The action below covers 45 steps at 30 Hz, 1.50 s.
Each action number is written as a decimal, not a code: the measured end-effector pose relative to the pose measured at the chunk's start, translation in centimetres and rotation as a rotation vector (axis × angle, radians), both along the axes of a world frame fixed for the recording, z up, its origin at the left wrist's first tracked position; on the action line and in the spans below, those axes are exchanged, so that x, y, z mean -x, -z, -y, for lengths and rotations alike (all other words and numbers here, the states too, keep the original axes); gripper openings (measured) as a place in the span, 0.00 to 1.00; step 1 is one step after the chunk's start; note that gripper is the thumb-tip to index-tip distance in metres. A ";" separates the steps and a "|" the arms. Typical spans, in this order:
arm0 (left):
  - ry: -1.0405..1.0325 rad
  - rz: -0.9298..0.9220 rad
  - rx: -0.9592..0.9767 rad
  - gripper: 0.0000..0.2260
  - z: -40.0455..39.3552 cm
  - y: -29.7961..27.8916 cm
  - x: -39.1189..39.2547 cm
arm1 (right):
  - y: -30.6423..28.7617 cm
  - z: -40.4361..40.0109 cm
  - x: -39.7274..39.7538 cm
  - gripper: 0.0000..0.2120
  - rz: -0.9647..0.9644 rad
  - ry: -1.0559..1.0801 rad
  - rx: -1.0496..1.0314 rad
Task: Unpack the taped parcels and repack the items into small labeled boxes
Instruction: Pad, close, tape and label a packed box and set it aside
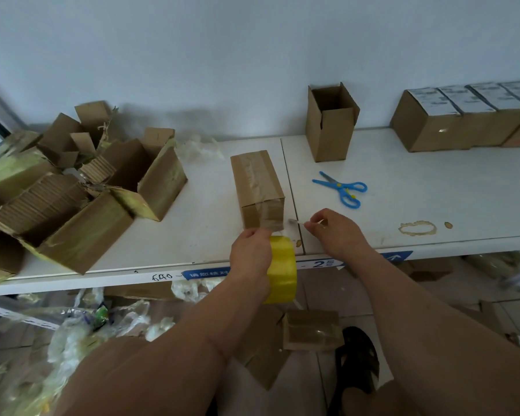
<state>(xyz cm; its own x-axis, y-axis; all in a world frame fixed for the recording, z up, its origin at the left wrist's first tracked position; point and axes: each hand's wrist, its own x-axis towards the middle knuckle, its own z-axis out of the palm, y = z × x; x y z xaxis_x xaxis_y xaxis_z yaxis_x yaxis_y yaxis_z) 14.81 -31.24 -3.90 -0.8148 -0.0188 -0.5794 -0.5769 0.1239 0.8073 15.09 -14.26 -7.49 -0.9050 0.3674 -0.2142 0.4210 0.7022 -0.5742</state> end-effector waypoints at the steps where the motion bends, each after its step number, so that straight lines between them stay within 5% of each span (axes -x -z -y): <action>1: 0.007 -0.009 0.003 0.12 0.1 0.1 0.1 | 0.4 -0.1 0.1 0.13 -0.029 0.018 0.003; 13: 0.009 0.014 -0.021 0.06 0.6 -0.5 -0.1 | 1.7 -0.7 0.2 0.11 -0.014 0.026 -0.243; 16: -0.001 0.022 -0.027 0.02 1.0 -0.7 -0.2 | 0.4 -0.2 1.0 0.13 -0.264 0.092 -0.050; 19: -0.002 0.006 -0.020 0.06 1.1 -0.6 -0.1 | -2.6 1.7 1.9 0.16 -0.472 -0.062 0.071; 26: 0.006 0.011 -0.031 0.05 1.4 -0.1 0.0 | -3.0 3.9 4.0 0.22 -0.336 -0.392 0.047; 45: 0.067 -0.107 -0.119 0.05 7.1 -2.0 1.6 | -1.7 5.3 5.3 0.23 -0.413 -0.307 -0.055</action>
<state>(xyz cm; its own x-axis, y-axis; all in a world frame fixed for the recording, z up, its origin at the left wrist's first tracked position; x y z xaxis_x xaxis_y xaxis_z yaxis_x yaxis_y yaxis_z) 13.18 -38.30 -1.90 -0.8691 0.1016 -0.4841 -0.4804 0.0591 0.8750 9.77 -19.58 -5.80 -0.9779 0.0724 0.1961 -0.0632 0.7919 -0.6074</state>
